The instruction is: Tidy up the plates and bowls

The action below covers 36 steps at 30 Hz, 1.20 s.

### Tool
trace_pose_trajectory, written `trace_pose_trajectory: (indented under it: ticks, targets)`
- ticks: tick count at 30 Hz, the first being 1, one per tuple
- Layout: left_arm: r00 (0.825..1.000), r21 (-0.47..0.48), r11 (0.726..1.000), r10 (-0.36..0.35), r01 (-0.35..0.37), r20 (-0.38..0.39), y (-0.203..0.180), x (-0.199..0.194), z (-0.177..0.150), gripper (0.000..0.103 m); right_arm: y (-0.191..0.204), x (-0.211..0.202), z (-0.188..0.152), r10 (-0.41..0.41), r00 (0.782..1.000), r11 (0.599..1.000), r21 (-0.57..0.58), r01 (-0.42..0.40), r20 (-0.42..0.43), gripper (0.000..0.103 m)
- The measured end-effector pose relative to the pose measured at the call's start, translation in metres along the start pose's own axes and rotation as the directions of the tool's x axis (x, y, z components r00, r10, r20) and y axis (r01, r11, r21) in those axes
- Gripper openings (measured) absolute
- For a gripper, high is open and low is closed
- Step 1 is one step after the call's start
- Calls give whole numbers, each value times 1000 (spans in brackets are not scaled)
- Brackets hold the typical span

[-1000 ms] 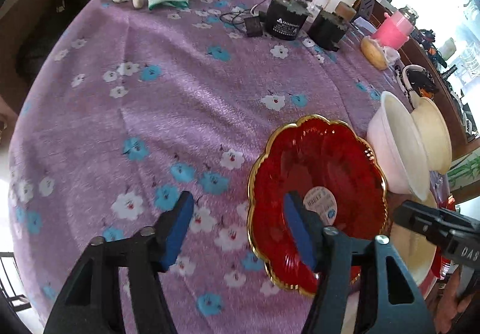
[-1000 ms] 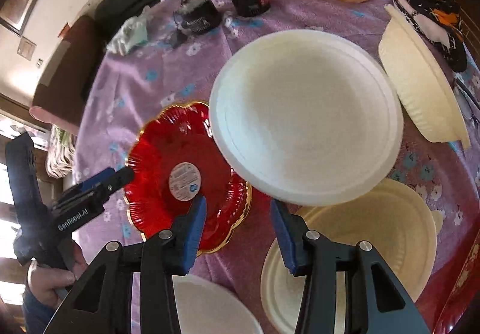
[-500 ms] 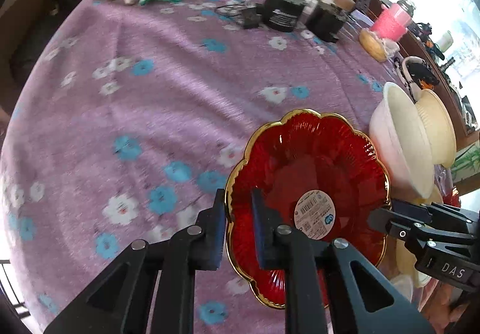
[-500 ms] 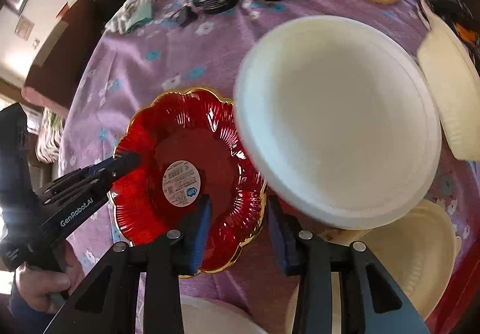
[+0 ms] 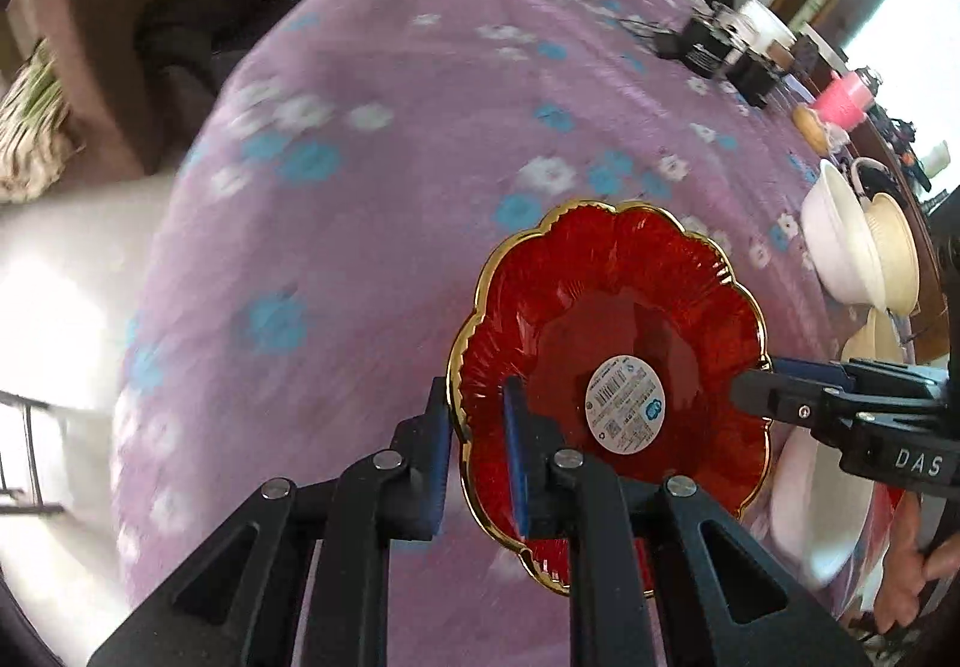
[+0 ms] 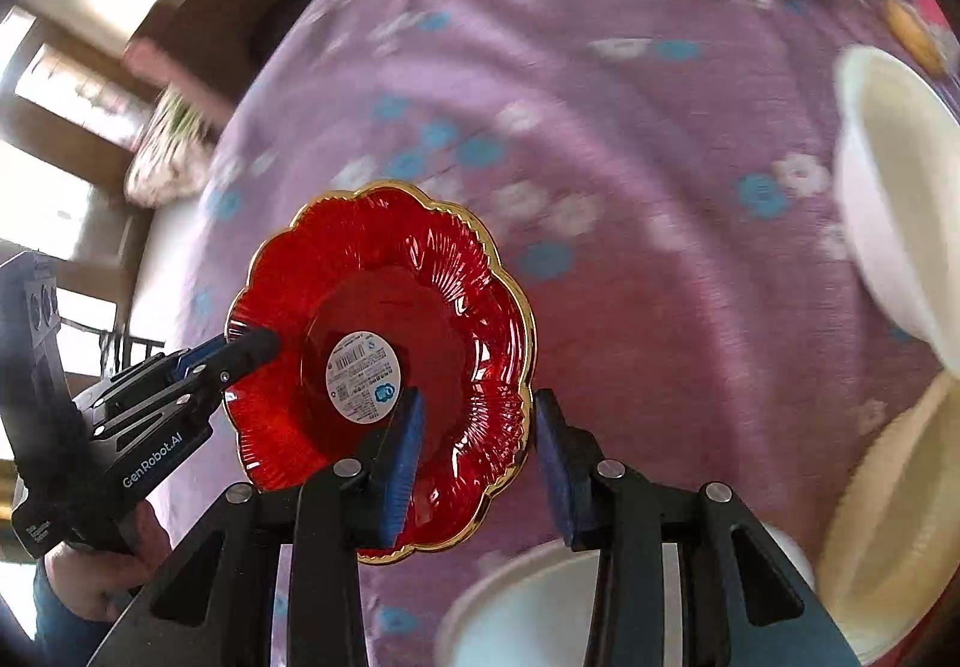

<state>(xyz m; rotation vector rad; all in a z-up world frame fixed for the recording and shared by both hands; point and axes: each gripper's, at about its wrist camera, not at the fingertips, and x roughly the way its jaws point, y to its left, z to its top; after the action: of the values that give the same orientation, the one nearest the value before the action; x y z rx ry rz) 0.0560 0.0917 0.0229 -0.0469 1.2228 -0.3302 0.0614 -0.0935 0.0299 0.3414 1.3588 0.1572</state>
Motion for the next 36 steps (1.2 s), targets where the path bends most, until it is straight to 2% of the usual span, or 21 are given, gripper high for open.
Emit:
trace_pose_trajectory:
  ticks: [3, 6, 9, 10, 11, 12, 13, 16, 24, 36]
  targets:
    - [1000, -41, 999, 2, -1, 26, 15, -10, -11, 19, 13, 4, -6, 30, 999, 999, -39, -30, -16, 40]
    - [999, -62, 998, -10, 12, 34, 22, -12, -12, 23, 13, 6, -5, 21, 1000, 999, -41, -21, -14, 40]
    - [999, -36, 999, 6, -4, 38, 16, -9, -11, 23, 11, 8, -2, 15, 1000, 999, -31, -15, -17, 39]
    - [999, -26, 1000, 11, -11, 35, 13, -7, -10, 23, 8, 7, -2, 14, 1000, 999, -29, -14, -17, 35]
    - [999, -19, 1000, 13, -12, 35, 11, -6, -10, 21, 7, 9, -2, 7, 1000, 1000, -26, -8, -19, 23]
    - [999, -3, 1000, 24, -24, 40, 6, -5, -10, 15, 8, 11, -2, 0, 1000, 1000, -23, -1, -22, 14]
    - [998, 10, 999, 40, -41, 46, 3, -5, -10, 15, 7, 13, -3, -4, 1000, 1000, -19, 4, -22, 12]
    - [995, 38, 996, 76, -79, 69, -8, -9, -11, 15, 3, 9, -5, -15, 1000, 1000, -16, 15, -11, 12]
    - [985, 34, 993, 106, -112, 136, -14, -40, -14, 15, 13, -13, -12, -1, 999, 999, -39, 3, 43, 12]
    - [962, 32, 990, 124, -136, 242, -40, -93, -22, 15, 20, -67, -33, 55, 990, 996, -72, -46, 130, 12]
